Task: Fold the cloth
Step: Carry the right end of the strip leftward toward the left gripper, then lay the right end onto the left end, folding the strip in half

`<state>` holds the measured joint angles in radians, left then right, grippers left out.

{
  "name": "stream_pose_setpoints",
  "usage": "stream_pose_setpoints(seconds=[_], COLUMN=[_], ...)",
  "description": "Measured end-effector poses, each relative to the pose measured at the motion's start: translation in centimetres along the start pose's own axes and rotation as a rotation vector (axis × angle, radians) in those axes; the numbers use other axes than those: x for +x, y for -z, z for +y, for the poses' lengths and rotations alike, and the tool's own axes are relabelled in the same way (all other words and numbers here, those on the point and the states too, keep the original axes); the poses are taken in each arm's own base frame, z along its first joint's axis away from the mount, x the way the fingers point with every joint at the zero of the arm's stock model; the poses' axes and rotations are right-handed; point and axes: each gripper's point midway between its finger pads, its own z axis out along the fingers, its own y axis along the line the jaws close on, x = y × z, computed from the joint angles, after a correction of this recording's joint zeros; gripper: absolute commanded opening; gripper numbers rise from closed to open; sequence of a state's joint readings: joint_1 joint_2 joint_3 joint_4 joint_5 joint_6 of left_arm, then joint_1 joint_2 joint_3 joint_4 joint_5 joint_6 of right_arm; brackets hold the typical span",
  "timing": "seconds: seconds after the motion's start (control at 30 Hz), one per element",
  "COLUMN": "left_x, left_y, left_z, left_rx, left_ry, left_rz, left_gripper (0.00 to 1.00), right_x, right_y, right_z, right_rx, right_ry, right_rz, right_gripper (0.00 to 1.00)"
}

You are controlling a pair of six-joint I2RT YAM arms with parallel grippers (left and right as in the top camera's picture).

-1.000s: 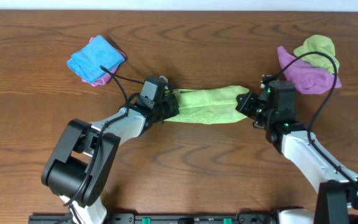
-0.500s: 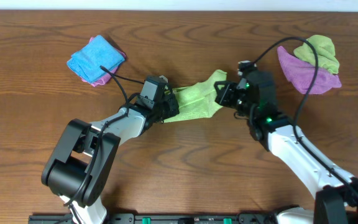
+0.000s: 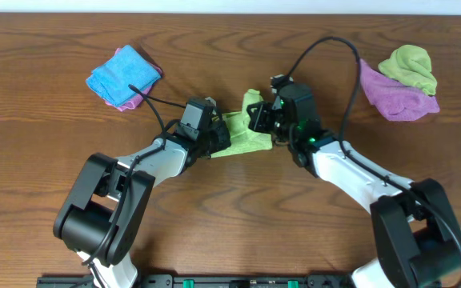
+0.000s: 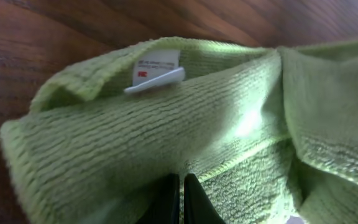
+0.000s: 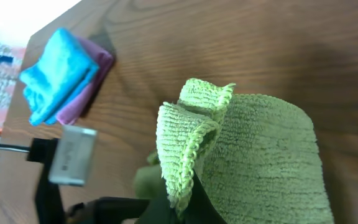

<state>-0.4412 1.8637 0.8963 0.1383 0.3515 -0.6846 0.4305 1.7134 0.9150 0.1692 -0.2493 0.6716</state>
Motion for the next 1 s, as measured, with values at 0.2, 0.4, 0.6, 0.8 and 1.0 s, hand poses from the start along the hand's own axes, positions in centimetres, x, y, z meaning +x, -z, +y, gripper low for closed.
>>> stream_pose_setpoints(seconds=[0.2, 0.4, 0.6, 0.8, 1.0], left_x=[0.0, -0.7, -2.6, -4.4, -5.9], left_y=[0.0, 1.0, 3.6, 6.0, 7.4], left_z=[0.0, -0.5, -0.2, 0.8, 1.5], left_rx=[0.001, 0.01, 0.007, -0.014, -0.019], left_ry=[0.0, 0.002, 0.029, 0.063, 0.067], left_rz=[0.001, -0.02, -0.065, -0.113, -0.154], left_gripper=[0.06, 0.06, 0.06, 0.06, 0.06], right_x=[0.7, 1.7, 1.8, 2.3, 3.2], right_y=[-0.9, -1.4, -1.4, -1.6, -1.7], right_z=[0.9, 0.7, 0.6, 1.2, 2.1], right_rx=[-0.012, -0.004, -0.004, -0.012, -0.026], right_ry=[0.013, 0.015, 0.016, 0.029, 0.065], right_rz=[0.022, 0.047, 0.048, 0.057, 0.075], right_gripper=[0.01, 0.01, 0.01, 0.01, 0.01])
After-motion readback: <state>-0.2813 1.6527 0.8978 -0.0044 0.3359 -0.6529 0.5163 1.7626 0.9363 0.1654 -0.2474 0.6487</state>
